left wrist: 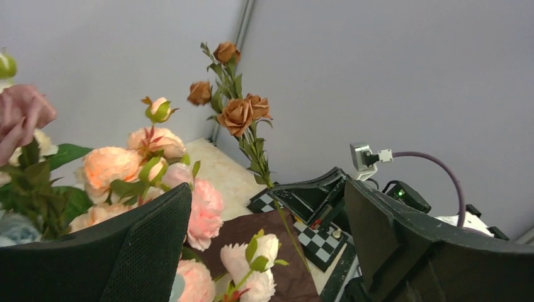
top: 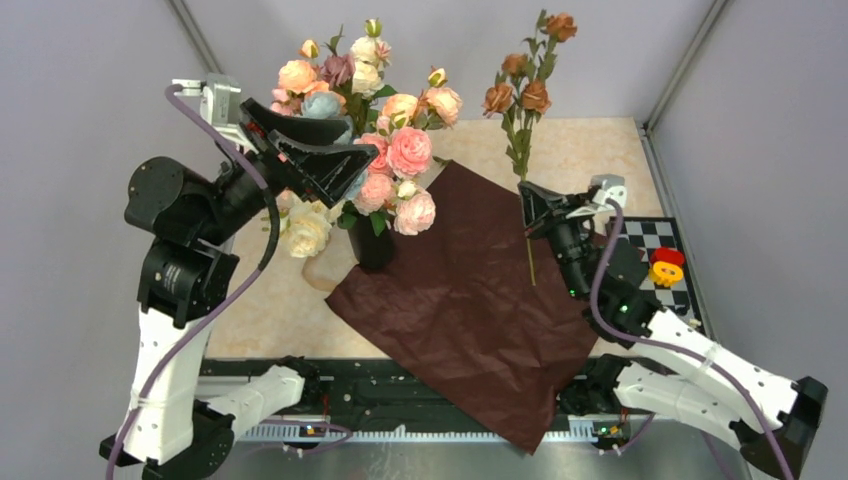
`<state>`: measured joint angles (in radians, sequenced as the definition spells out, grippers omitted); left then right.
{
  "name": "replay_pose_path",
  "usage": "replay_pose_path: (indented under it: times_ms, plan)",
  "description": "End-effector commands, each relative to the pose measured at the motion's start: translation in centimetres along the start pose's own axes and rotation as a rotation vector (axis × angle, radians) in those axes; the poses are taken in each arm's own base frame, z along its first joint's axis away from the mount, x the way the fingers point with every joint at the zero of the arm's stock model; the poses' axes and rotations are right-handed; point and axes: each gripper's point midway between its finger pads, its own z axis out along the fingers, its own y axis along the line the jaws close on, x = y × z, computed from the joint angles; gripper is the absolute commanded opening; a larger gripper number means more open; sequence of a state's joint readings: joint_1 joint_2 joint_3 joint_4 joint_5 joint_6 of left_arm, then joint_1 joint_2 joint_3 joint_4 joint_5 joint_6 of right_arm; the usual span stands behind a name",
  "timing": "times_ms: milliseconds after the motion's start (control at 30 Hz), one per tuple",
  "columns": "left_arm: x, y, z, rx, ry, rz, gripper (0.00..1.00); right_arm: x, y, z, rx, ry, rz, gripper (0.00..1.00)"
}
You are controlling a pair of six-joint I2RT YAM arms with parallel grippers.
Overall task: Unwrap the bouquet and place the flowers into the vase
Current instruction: Insert the fake flower into the vase.
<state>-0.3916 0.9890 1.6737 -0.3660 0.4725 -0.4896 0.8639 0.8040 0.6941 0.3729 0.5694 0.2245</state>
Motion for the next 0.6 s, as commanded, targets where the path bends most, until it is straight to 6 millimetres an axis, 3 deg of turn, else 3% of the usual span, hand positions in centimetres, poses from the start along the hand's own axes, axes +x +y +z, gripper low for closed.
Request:
replay_pose_path:
  times_ms: [0,67,267,433,567]
  plan:
    - [-1.5,-2.5,1.6,0.140,-0.038,-0.041,0.94,-7.4,4.9,-0.6,-0.227,-0.140,-0.039,0.00]
    - [-1.5,-3.4,2.4,0.183,-0.035,-0.059,0.94,-9.4,7.3,-0.4,-0.312,-0.175,-0.050,0.00]
    - [-0.4,-5.5,5.3,0.280,0.004,-0.083,0.99,-12.3,14.1,0.0,-0.511,-0.243,-0.074,0.00]
    - [0.2,-4.9,6.8,0.266,0.001,-0.084,0.99,-13.2,18.0,-0.9,-0.654,-0.273,-0.040,0.00]
    - [0.4,-3.8,7.1,0.214,-0.007,-0.072,0.99,-13.3,19.8,-2.0,-0.737,-0.288,-0.021,0.00]
